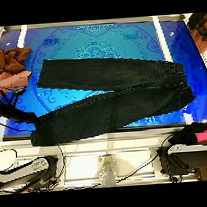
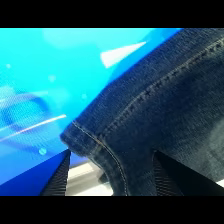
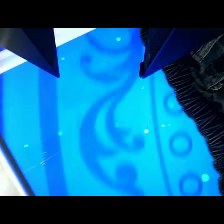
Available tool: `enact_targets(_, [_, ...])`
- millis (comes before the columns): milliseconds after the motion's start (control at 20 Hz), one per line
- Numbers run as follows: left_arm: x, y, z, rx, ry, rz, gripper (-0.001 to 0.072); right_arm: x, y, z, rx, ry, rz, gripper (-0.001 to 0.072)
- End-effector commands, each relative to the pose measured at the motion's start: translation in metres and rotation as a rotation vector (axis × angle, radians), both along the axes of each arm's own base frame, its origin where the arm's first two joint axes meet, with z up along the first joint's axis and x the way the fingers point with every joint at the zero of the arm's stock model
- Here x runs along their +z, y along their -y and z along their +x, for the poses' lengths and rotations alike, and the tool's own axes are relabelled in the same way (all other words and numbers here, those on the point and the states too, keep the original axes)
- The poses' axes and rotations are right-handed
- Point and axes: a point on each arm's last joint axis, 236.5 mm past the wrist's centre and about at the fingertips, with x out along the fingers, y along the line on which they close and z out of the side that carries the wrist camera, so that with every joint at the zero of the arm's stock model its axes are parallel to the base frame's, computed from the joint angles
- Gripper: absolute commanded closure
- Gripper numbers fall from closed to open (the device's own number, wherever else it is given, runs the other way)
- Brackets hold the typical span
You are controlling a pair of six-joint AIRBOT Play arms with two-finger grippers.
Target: Fold the clothes and pants, and hang the long-sleeved shirts on hangers.
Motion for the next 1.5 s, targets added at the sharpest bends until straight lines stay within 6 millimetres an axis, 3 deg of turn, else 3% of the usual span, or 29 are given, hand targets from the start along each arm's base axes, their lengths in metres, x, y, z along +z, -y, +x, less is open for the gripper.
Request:
enact_targets(0, [-0.011, 0.004, 0.0, -0.006, -0.019, -0.017, 0.021, -0.001, -0.005, -0.001, 0.005, -0.006, 0.023, 0.0153])
enact_targets(250, [-0.027, 0.009, 0.013, -0.012, -0.003, -0.011, 0.0247, -0.002, -0.007, -0.001, 0.006, -0.006, 0.029, 0.0153])
enact_targets(350, [-0.028, 0.016, 0.018, -0.013, 0.008, -0.027, 0.0542, -0.002, -0.007, -0.001, 0.006, -0.006, 0.029, 0.0153])
enact_targets(450, [-0.025, 0.02, 0.018, -0.028, 0.0, -0.033, 0.0669, -0.002, -0.007, -0.001, 0.006, -0.006, 0.03, 0.0153])
enact_targets(650, [0.008, 0.017, 0.033, -0.057, 0.01, -0.048, 0.0672, -0.002, -0.007, -0.001, 0.006, -0.006, 0.03, 0.0153])
enact_targets(850, [0.067, 0.017, 0.085, -0.056, 0.171, -0.077, 0.0672, -0.002, -0.008, -0.001, 0.006, -0.006, 0.034, 0.0154])
enact_targets(950, [0.085, 0.011, 0.11, -0.044, 0.266, -0.052, 0.0672, -0.002, -0.009, -0.001, 0.008, -0.006, 0.041, 0.0154])
enact_targets(1450, [0.112, -0.021, 0.198, 0.112, 0.628, 0.062, 0.0672, -0.014, -0.024, -0.008, 0.02, -0.042, 0.103, 0.0154])
